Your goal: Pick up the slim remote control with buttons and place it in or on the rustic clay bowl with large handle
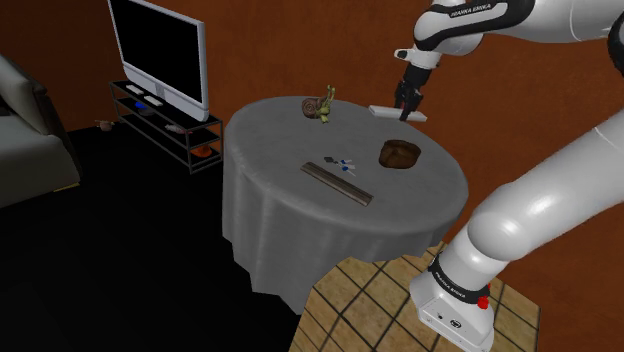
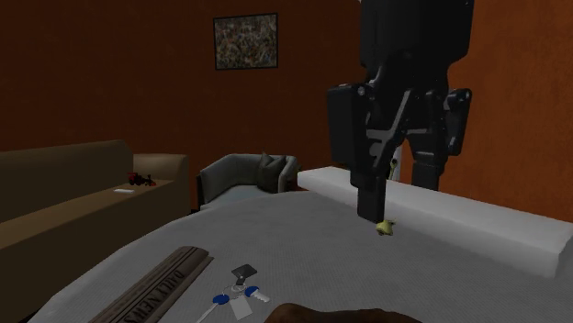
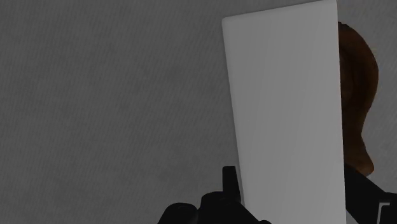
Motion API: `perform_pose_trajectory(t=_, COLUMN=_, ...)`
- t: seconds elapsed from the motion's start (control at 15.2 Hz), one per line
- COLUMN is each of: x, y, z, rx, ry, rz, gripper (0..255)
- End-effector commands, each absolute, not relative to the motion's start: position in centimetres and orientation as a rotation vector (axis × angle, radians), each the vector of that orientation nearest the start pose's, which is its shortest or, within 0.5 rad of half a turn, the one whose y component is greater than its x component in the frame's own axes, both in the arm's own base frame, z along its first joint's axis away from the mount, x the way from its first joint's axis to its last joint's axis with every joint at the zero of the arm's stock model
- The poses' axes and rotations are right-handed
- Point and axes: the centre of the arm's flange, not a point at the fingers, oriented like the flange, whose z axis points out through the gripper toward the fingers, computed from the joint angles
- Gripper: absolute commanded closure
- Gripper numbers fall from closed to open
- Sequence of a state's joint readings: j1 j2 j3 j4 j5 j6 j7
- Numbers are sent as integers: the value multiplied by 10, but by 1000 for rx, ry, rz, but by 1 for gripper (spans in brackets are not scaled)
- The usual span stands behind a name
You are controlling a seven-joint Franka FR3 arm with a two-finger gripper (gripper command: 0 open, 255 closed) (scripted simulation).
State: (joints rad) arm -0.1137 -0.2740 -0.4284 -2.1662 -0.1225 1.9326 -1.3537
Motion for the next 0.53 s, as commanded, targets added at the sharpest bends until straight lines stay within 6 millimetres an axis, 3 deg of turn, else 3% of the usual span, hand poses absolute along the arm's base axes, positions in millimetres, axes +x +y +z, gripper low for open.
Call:
perform_pose_trajectory(t=0.0, x=376, y=-260, z=499, rx=-2866, ry=-1329, rz=-15, gripper=255)
perform_pose_trajectory(t=0.26, x=321, y=-251, z=499, rx=-2866, ry=-1329, rz=-15, gripper=255)
perform_pose_trajectory(t=0.46, x=321, y=-251, z=483, rx=-2866, ry=-1329, rz=-15, gripper=255)
